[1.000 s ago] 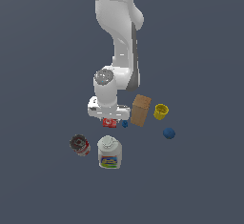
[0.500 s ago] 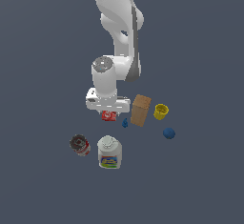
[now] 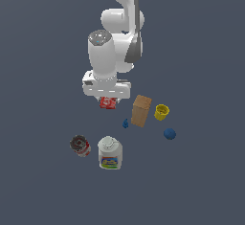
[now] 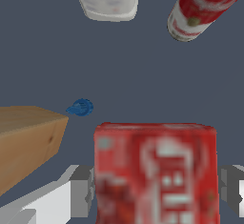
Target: Pick up a designated object from a clutter of objects.
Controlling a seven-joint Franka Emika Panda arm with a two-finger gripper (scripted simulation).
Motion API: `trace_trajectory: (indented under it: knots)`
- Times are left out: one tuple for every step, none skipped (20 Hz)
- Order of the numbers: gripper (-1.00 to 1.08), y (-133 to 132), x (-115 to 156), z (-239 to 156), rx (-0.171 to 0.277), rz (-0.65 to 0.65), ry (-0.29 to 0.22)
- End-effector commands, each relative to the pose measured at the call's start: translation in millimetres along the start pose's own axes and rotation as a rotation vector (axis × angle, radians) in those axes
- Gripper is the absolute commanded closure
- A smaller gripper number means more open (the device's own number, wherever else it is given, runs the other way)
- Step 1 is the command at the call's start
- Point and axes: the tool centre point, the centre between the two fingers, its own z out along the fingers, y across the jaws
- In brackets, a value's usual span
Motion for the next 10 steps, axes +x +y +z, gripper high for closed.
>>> trace_trajectory:
  knots:
    - [1.08,1,-6,-21,-0.001,0.0,-0.003]
    - [1.08,2,-9,-30,-0.001,0.0,-0.003]
    - [1.08,2,-11,-39,-0.001,0.0,-0.004]
    - [1.08,3,-13,-48,-0.001,0.0,-0.005]
    - [1.08,3,-16,-57,-0.001,0.0,-0.006]
    - [1.08,4,-18,-66,-0.001,0.0,-0.007]
    - [1.08,5,-21,-75,-0.002,0.0,-0.008]
    - [1.08,5,-23,-84,-0.002,0.001,-0.009]
    - [1.08,6,-25,-93,-0.002,0.001,-0.01]
    - [1.08,6,-27,-102,-0.002,0.001,-0.011]
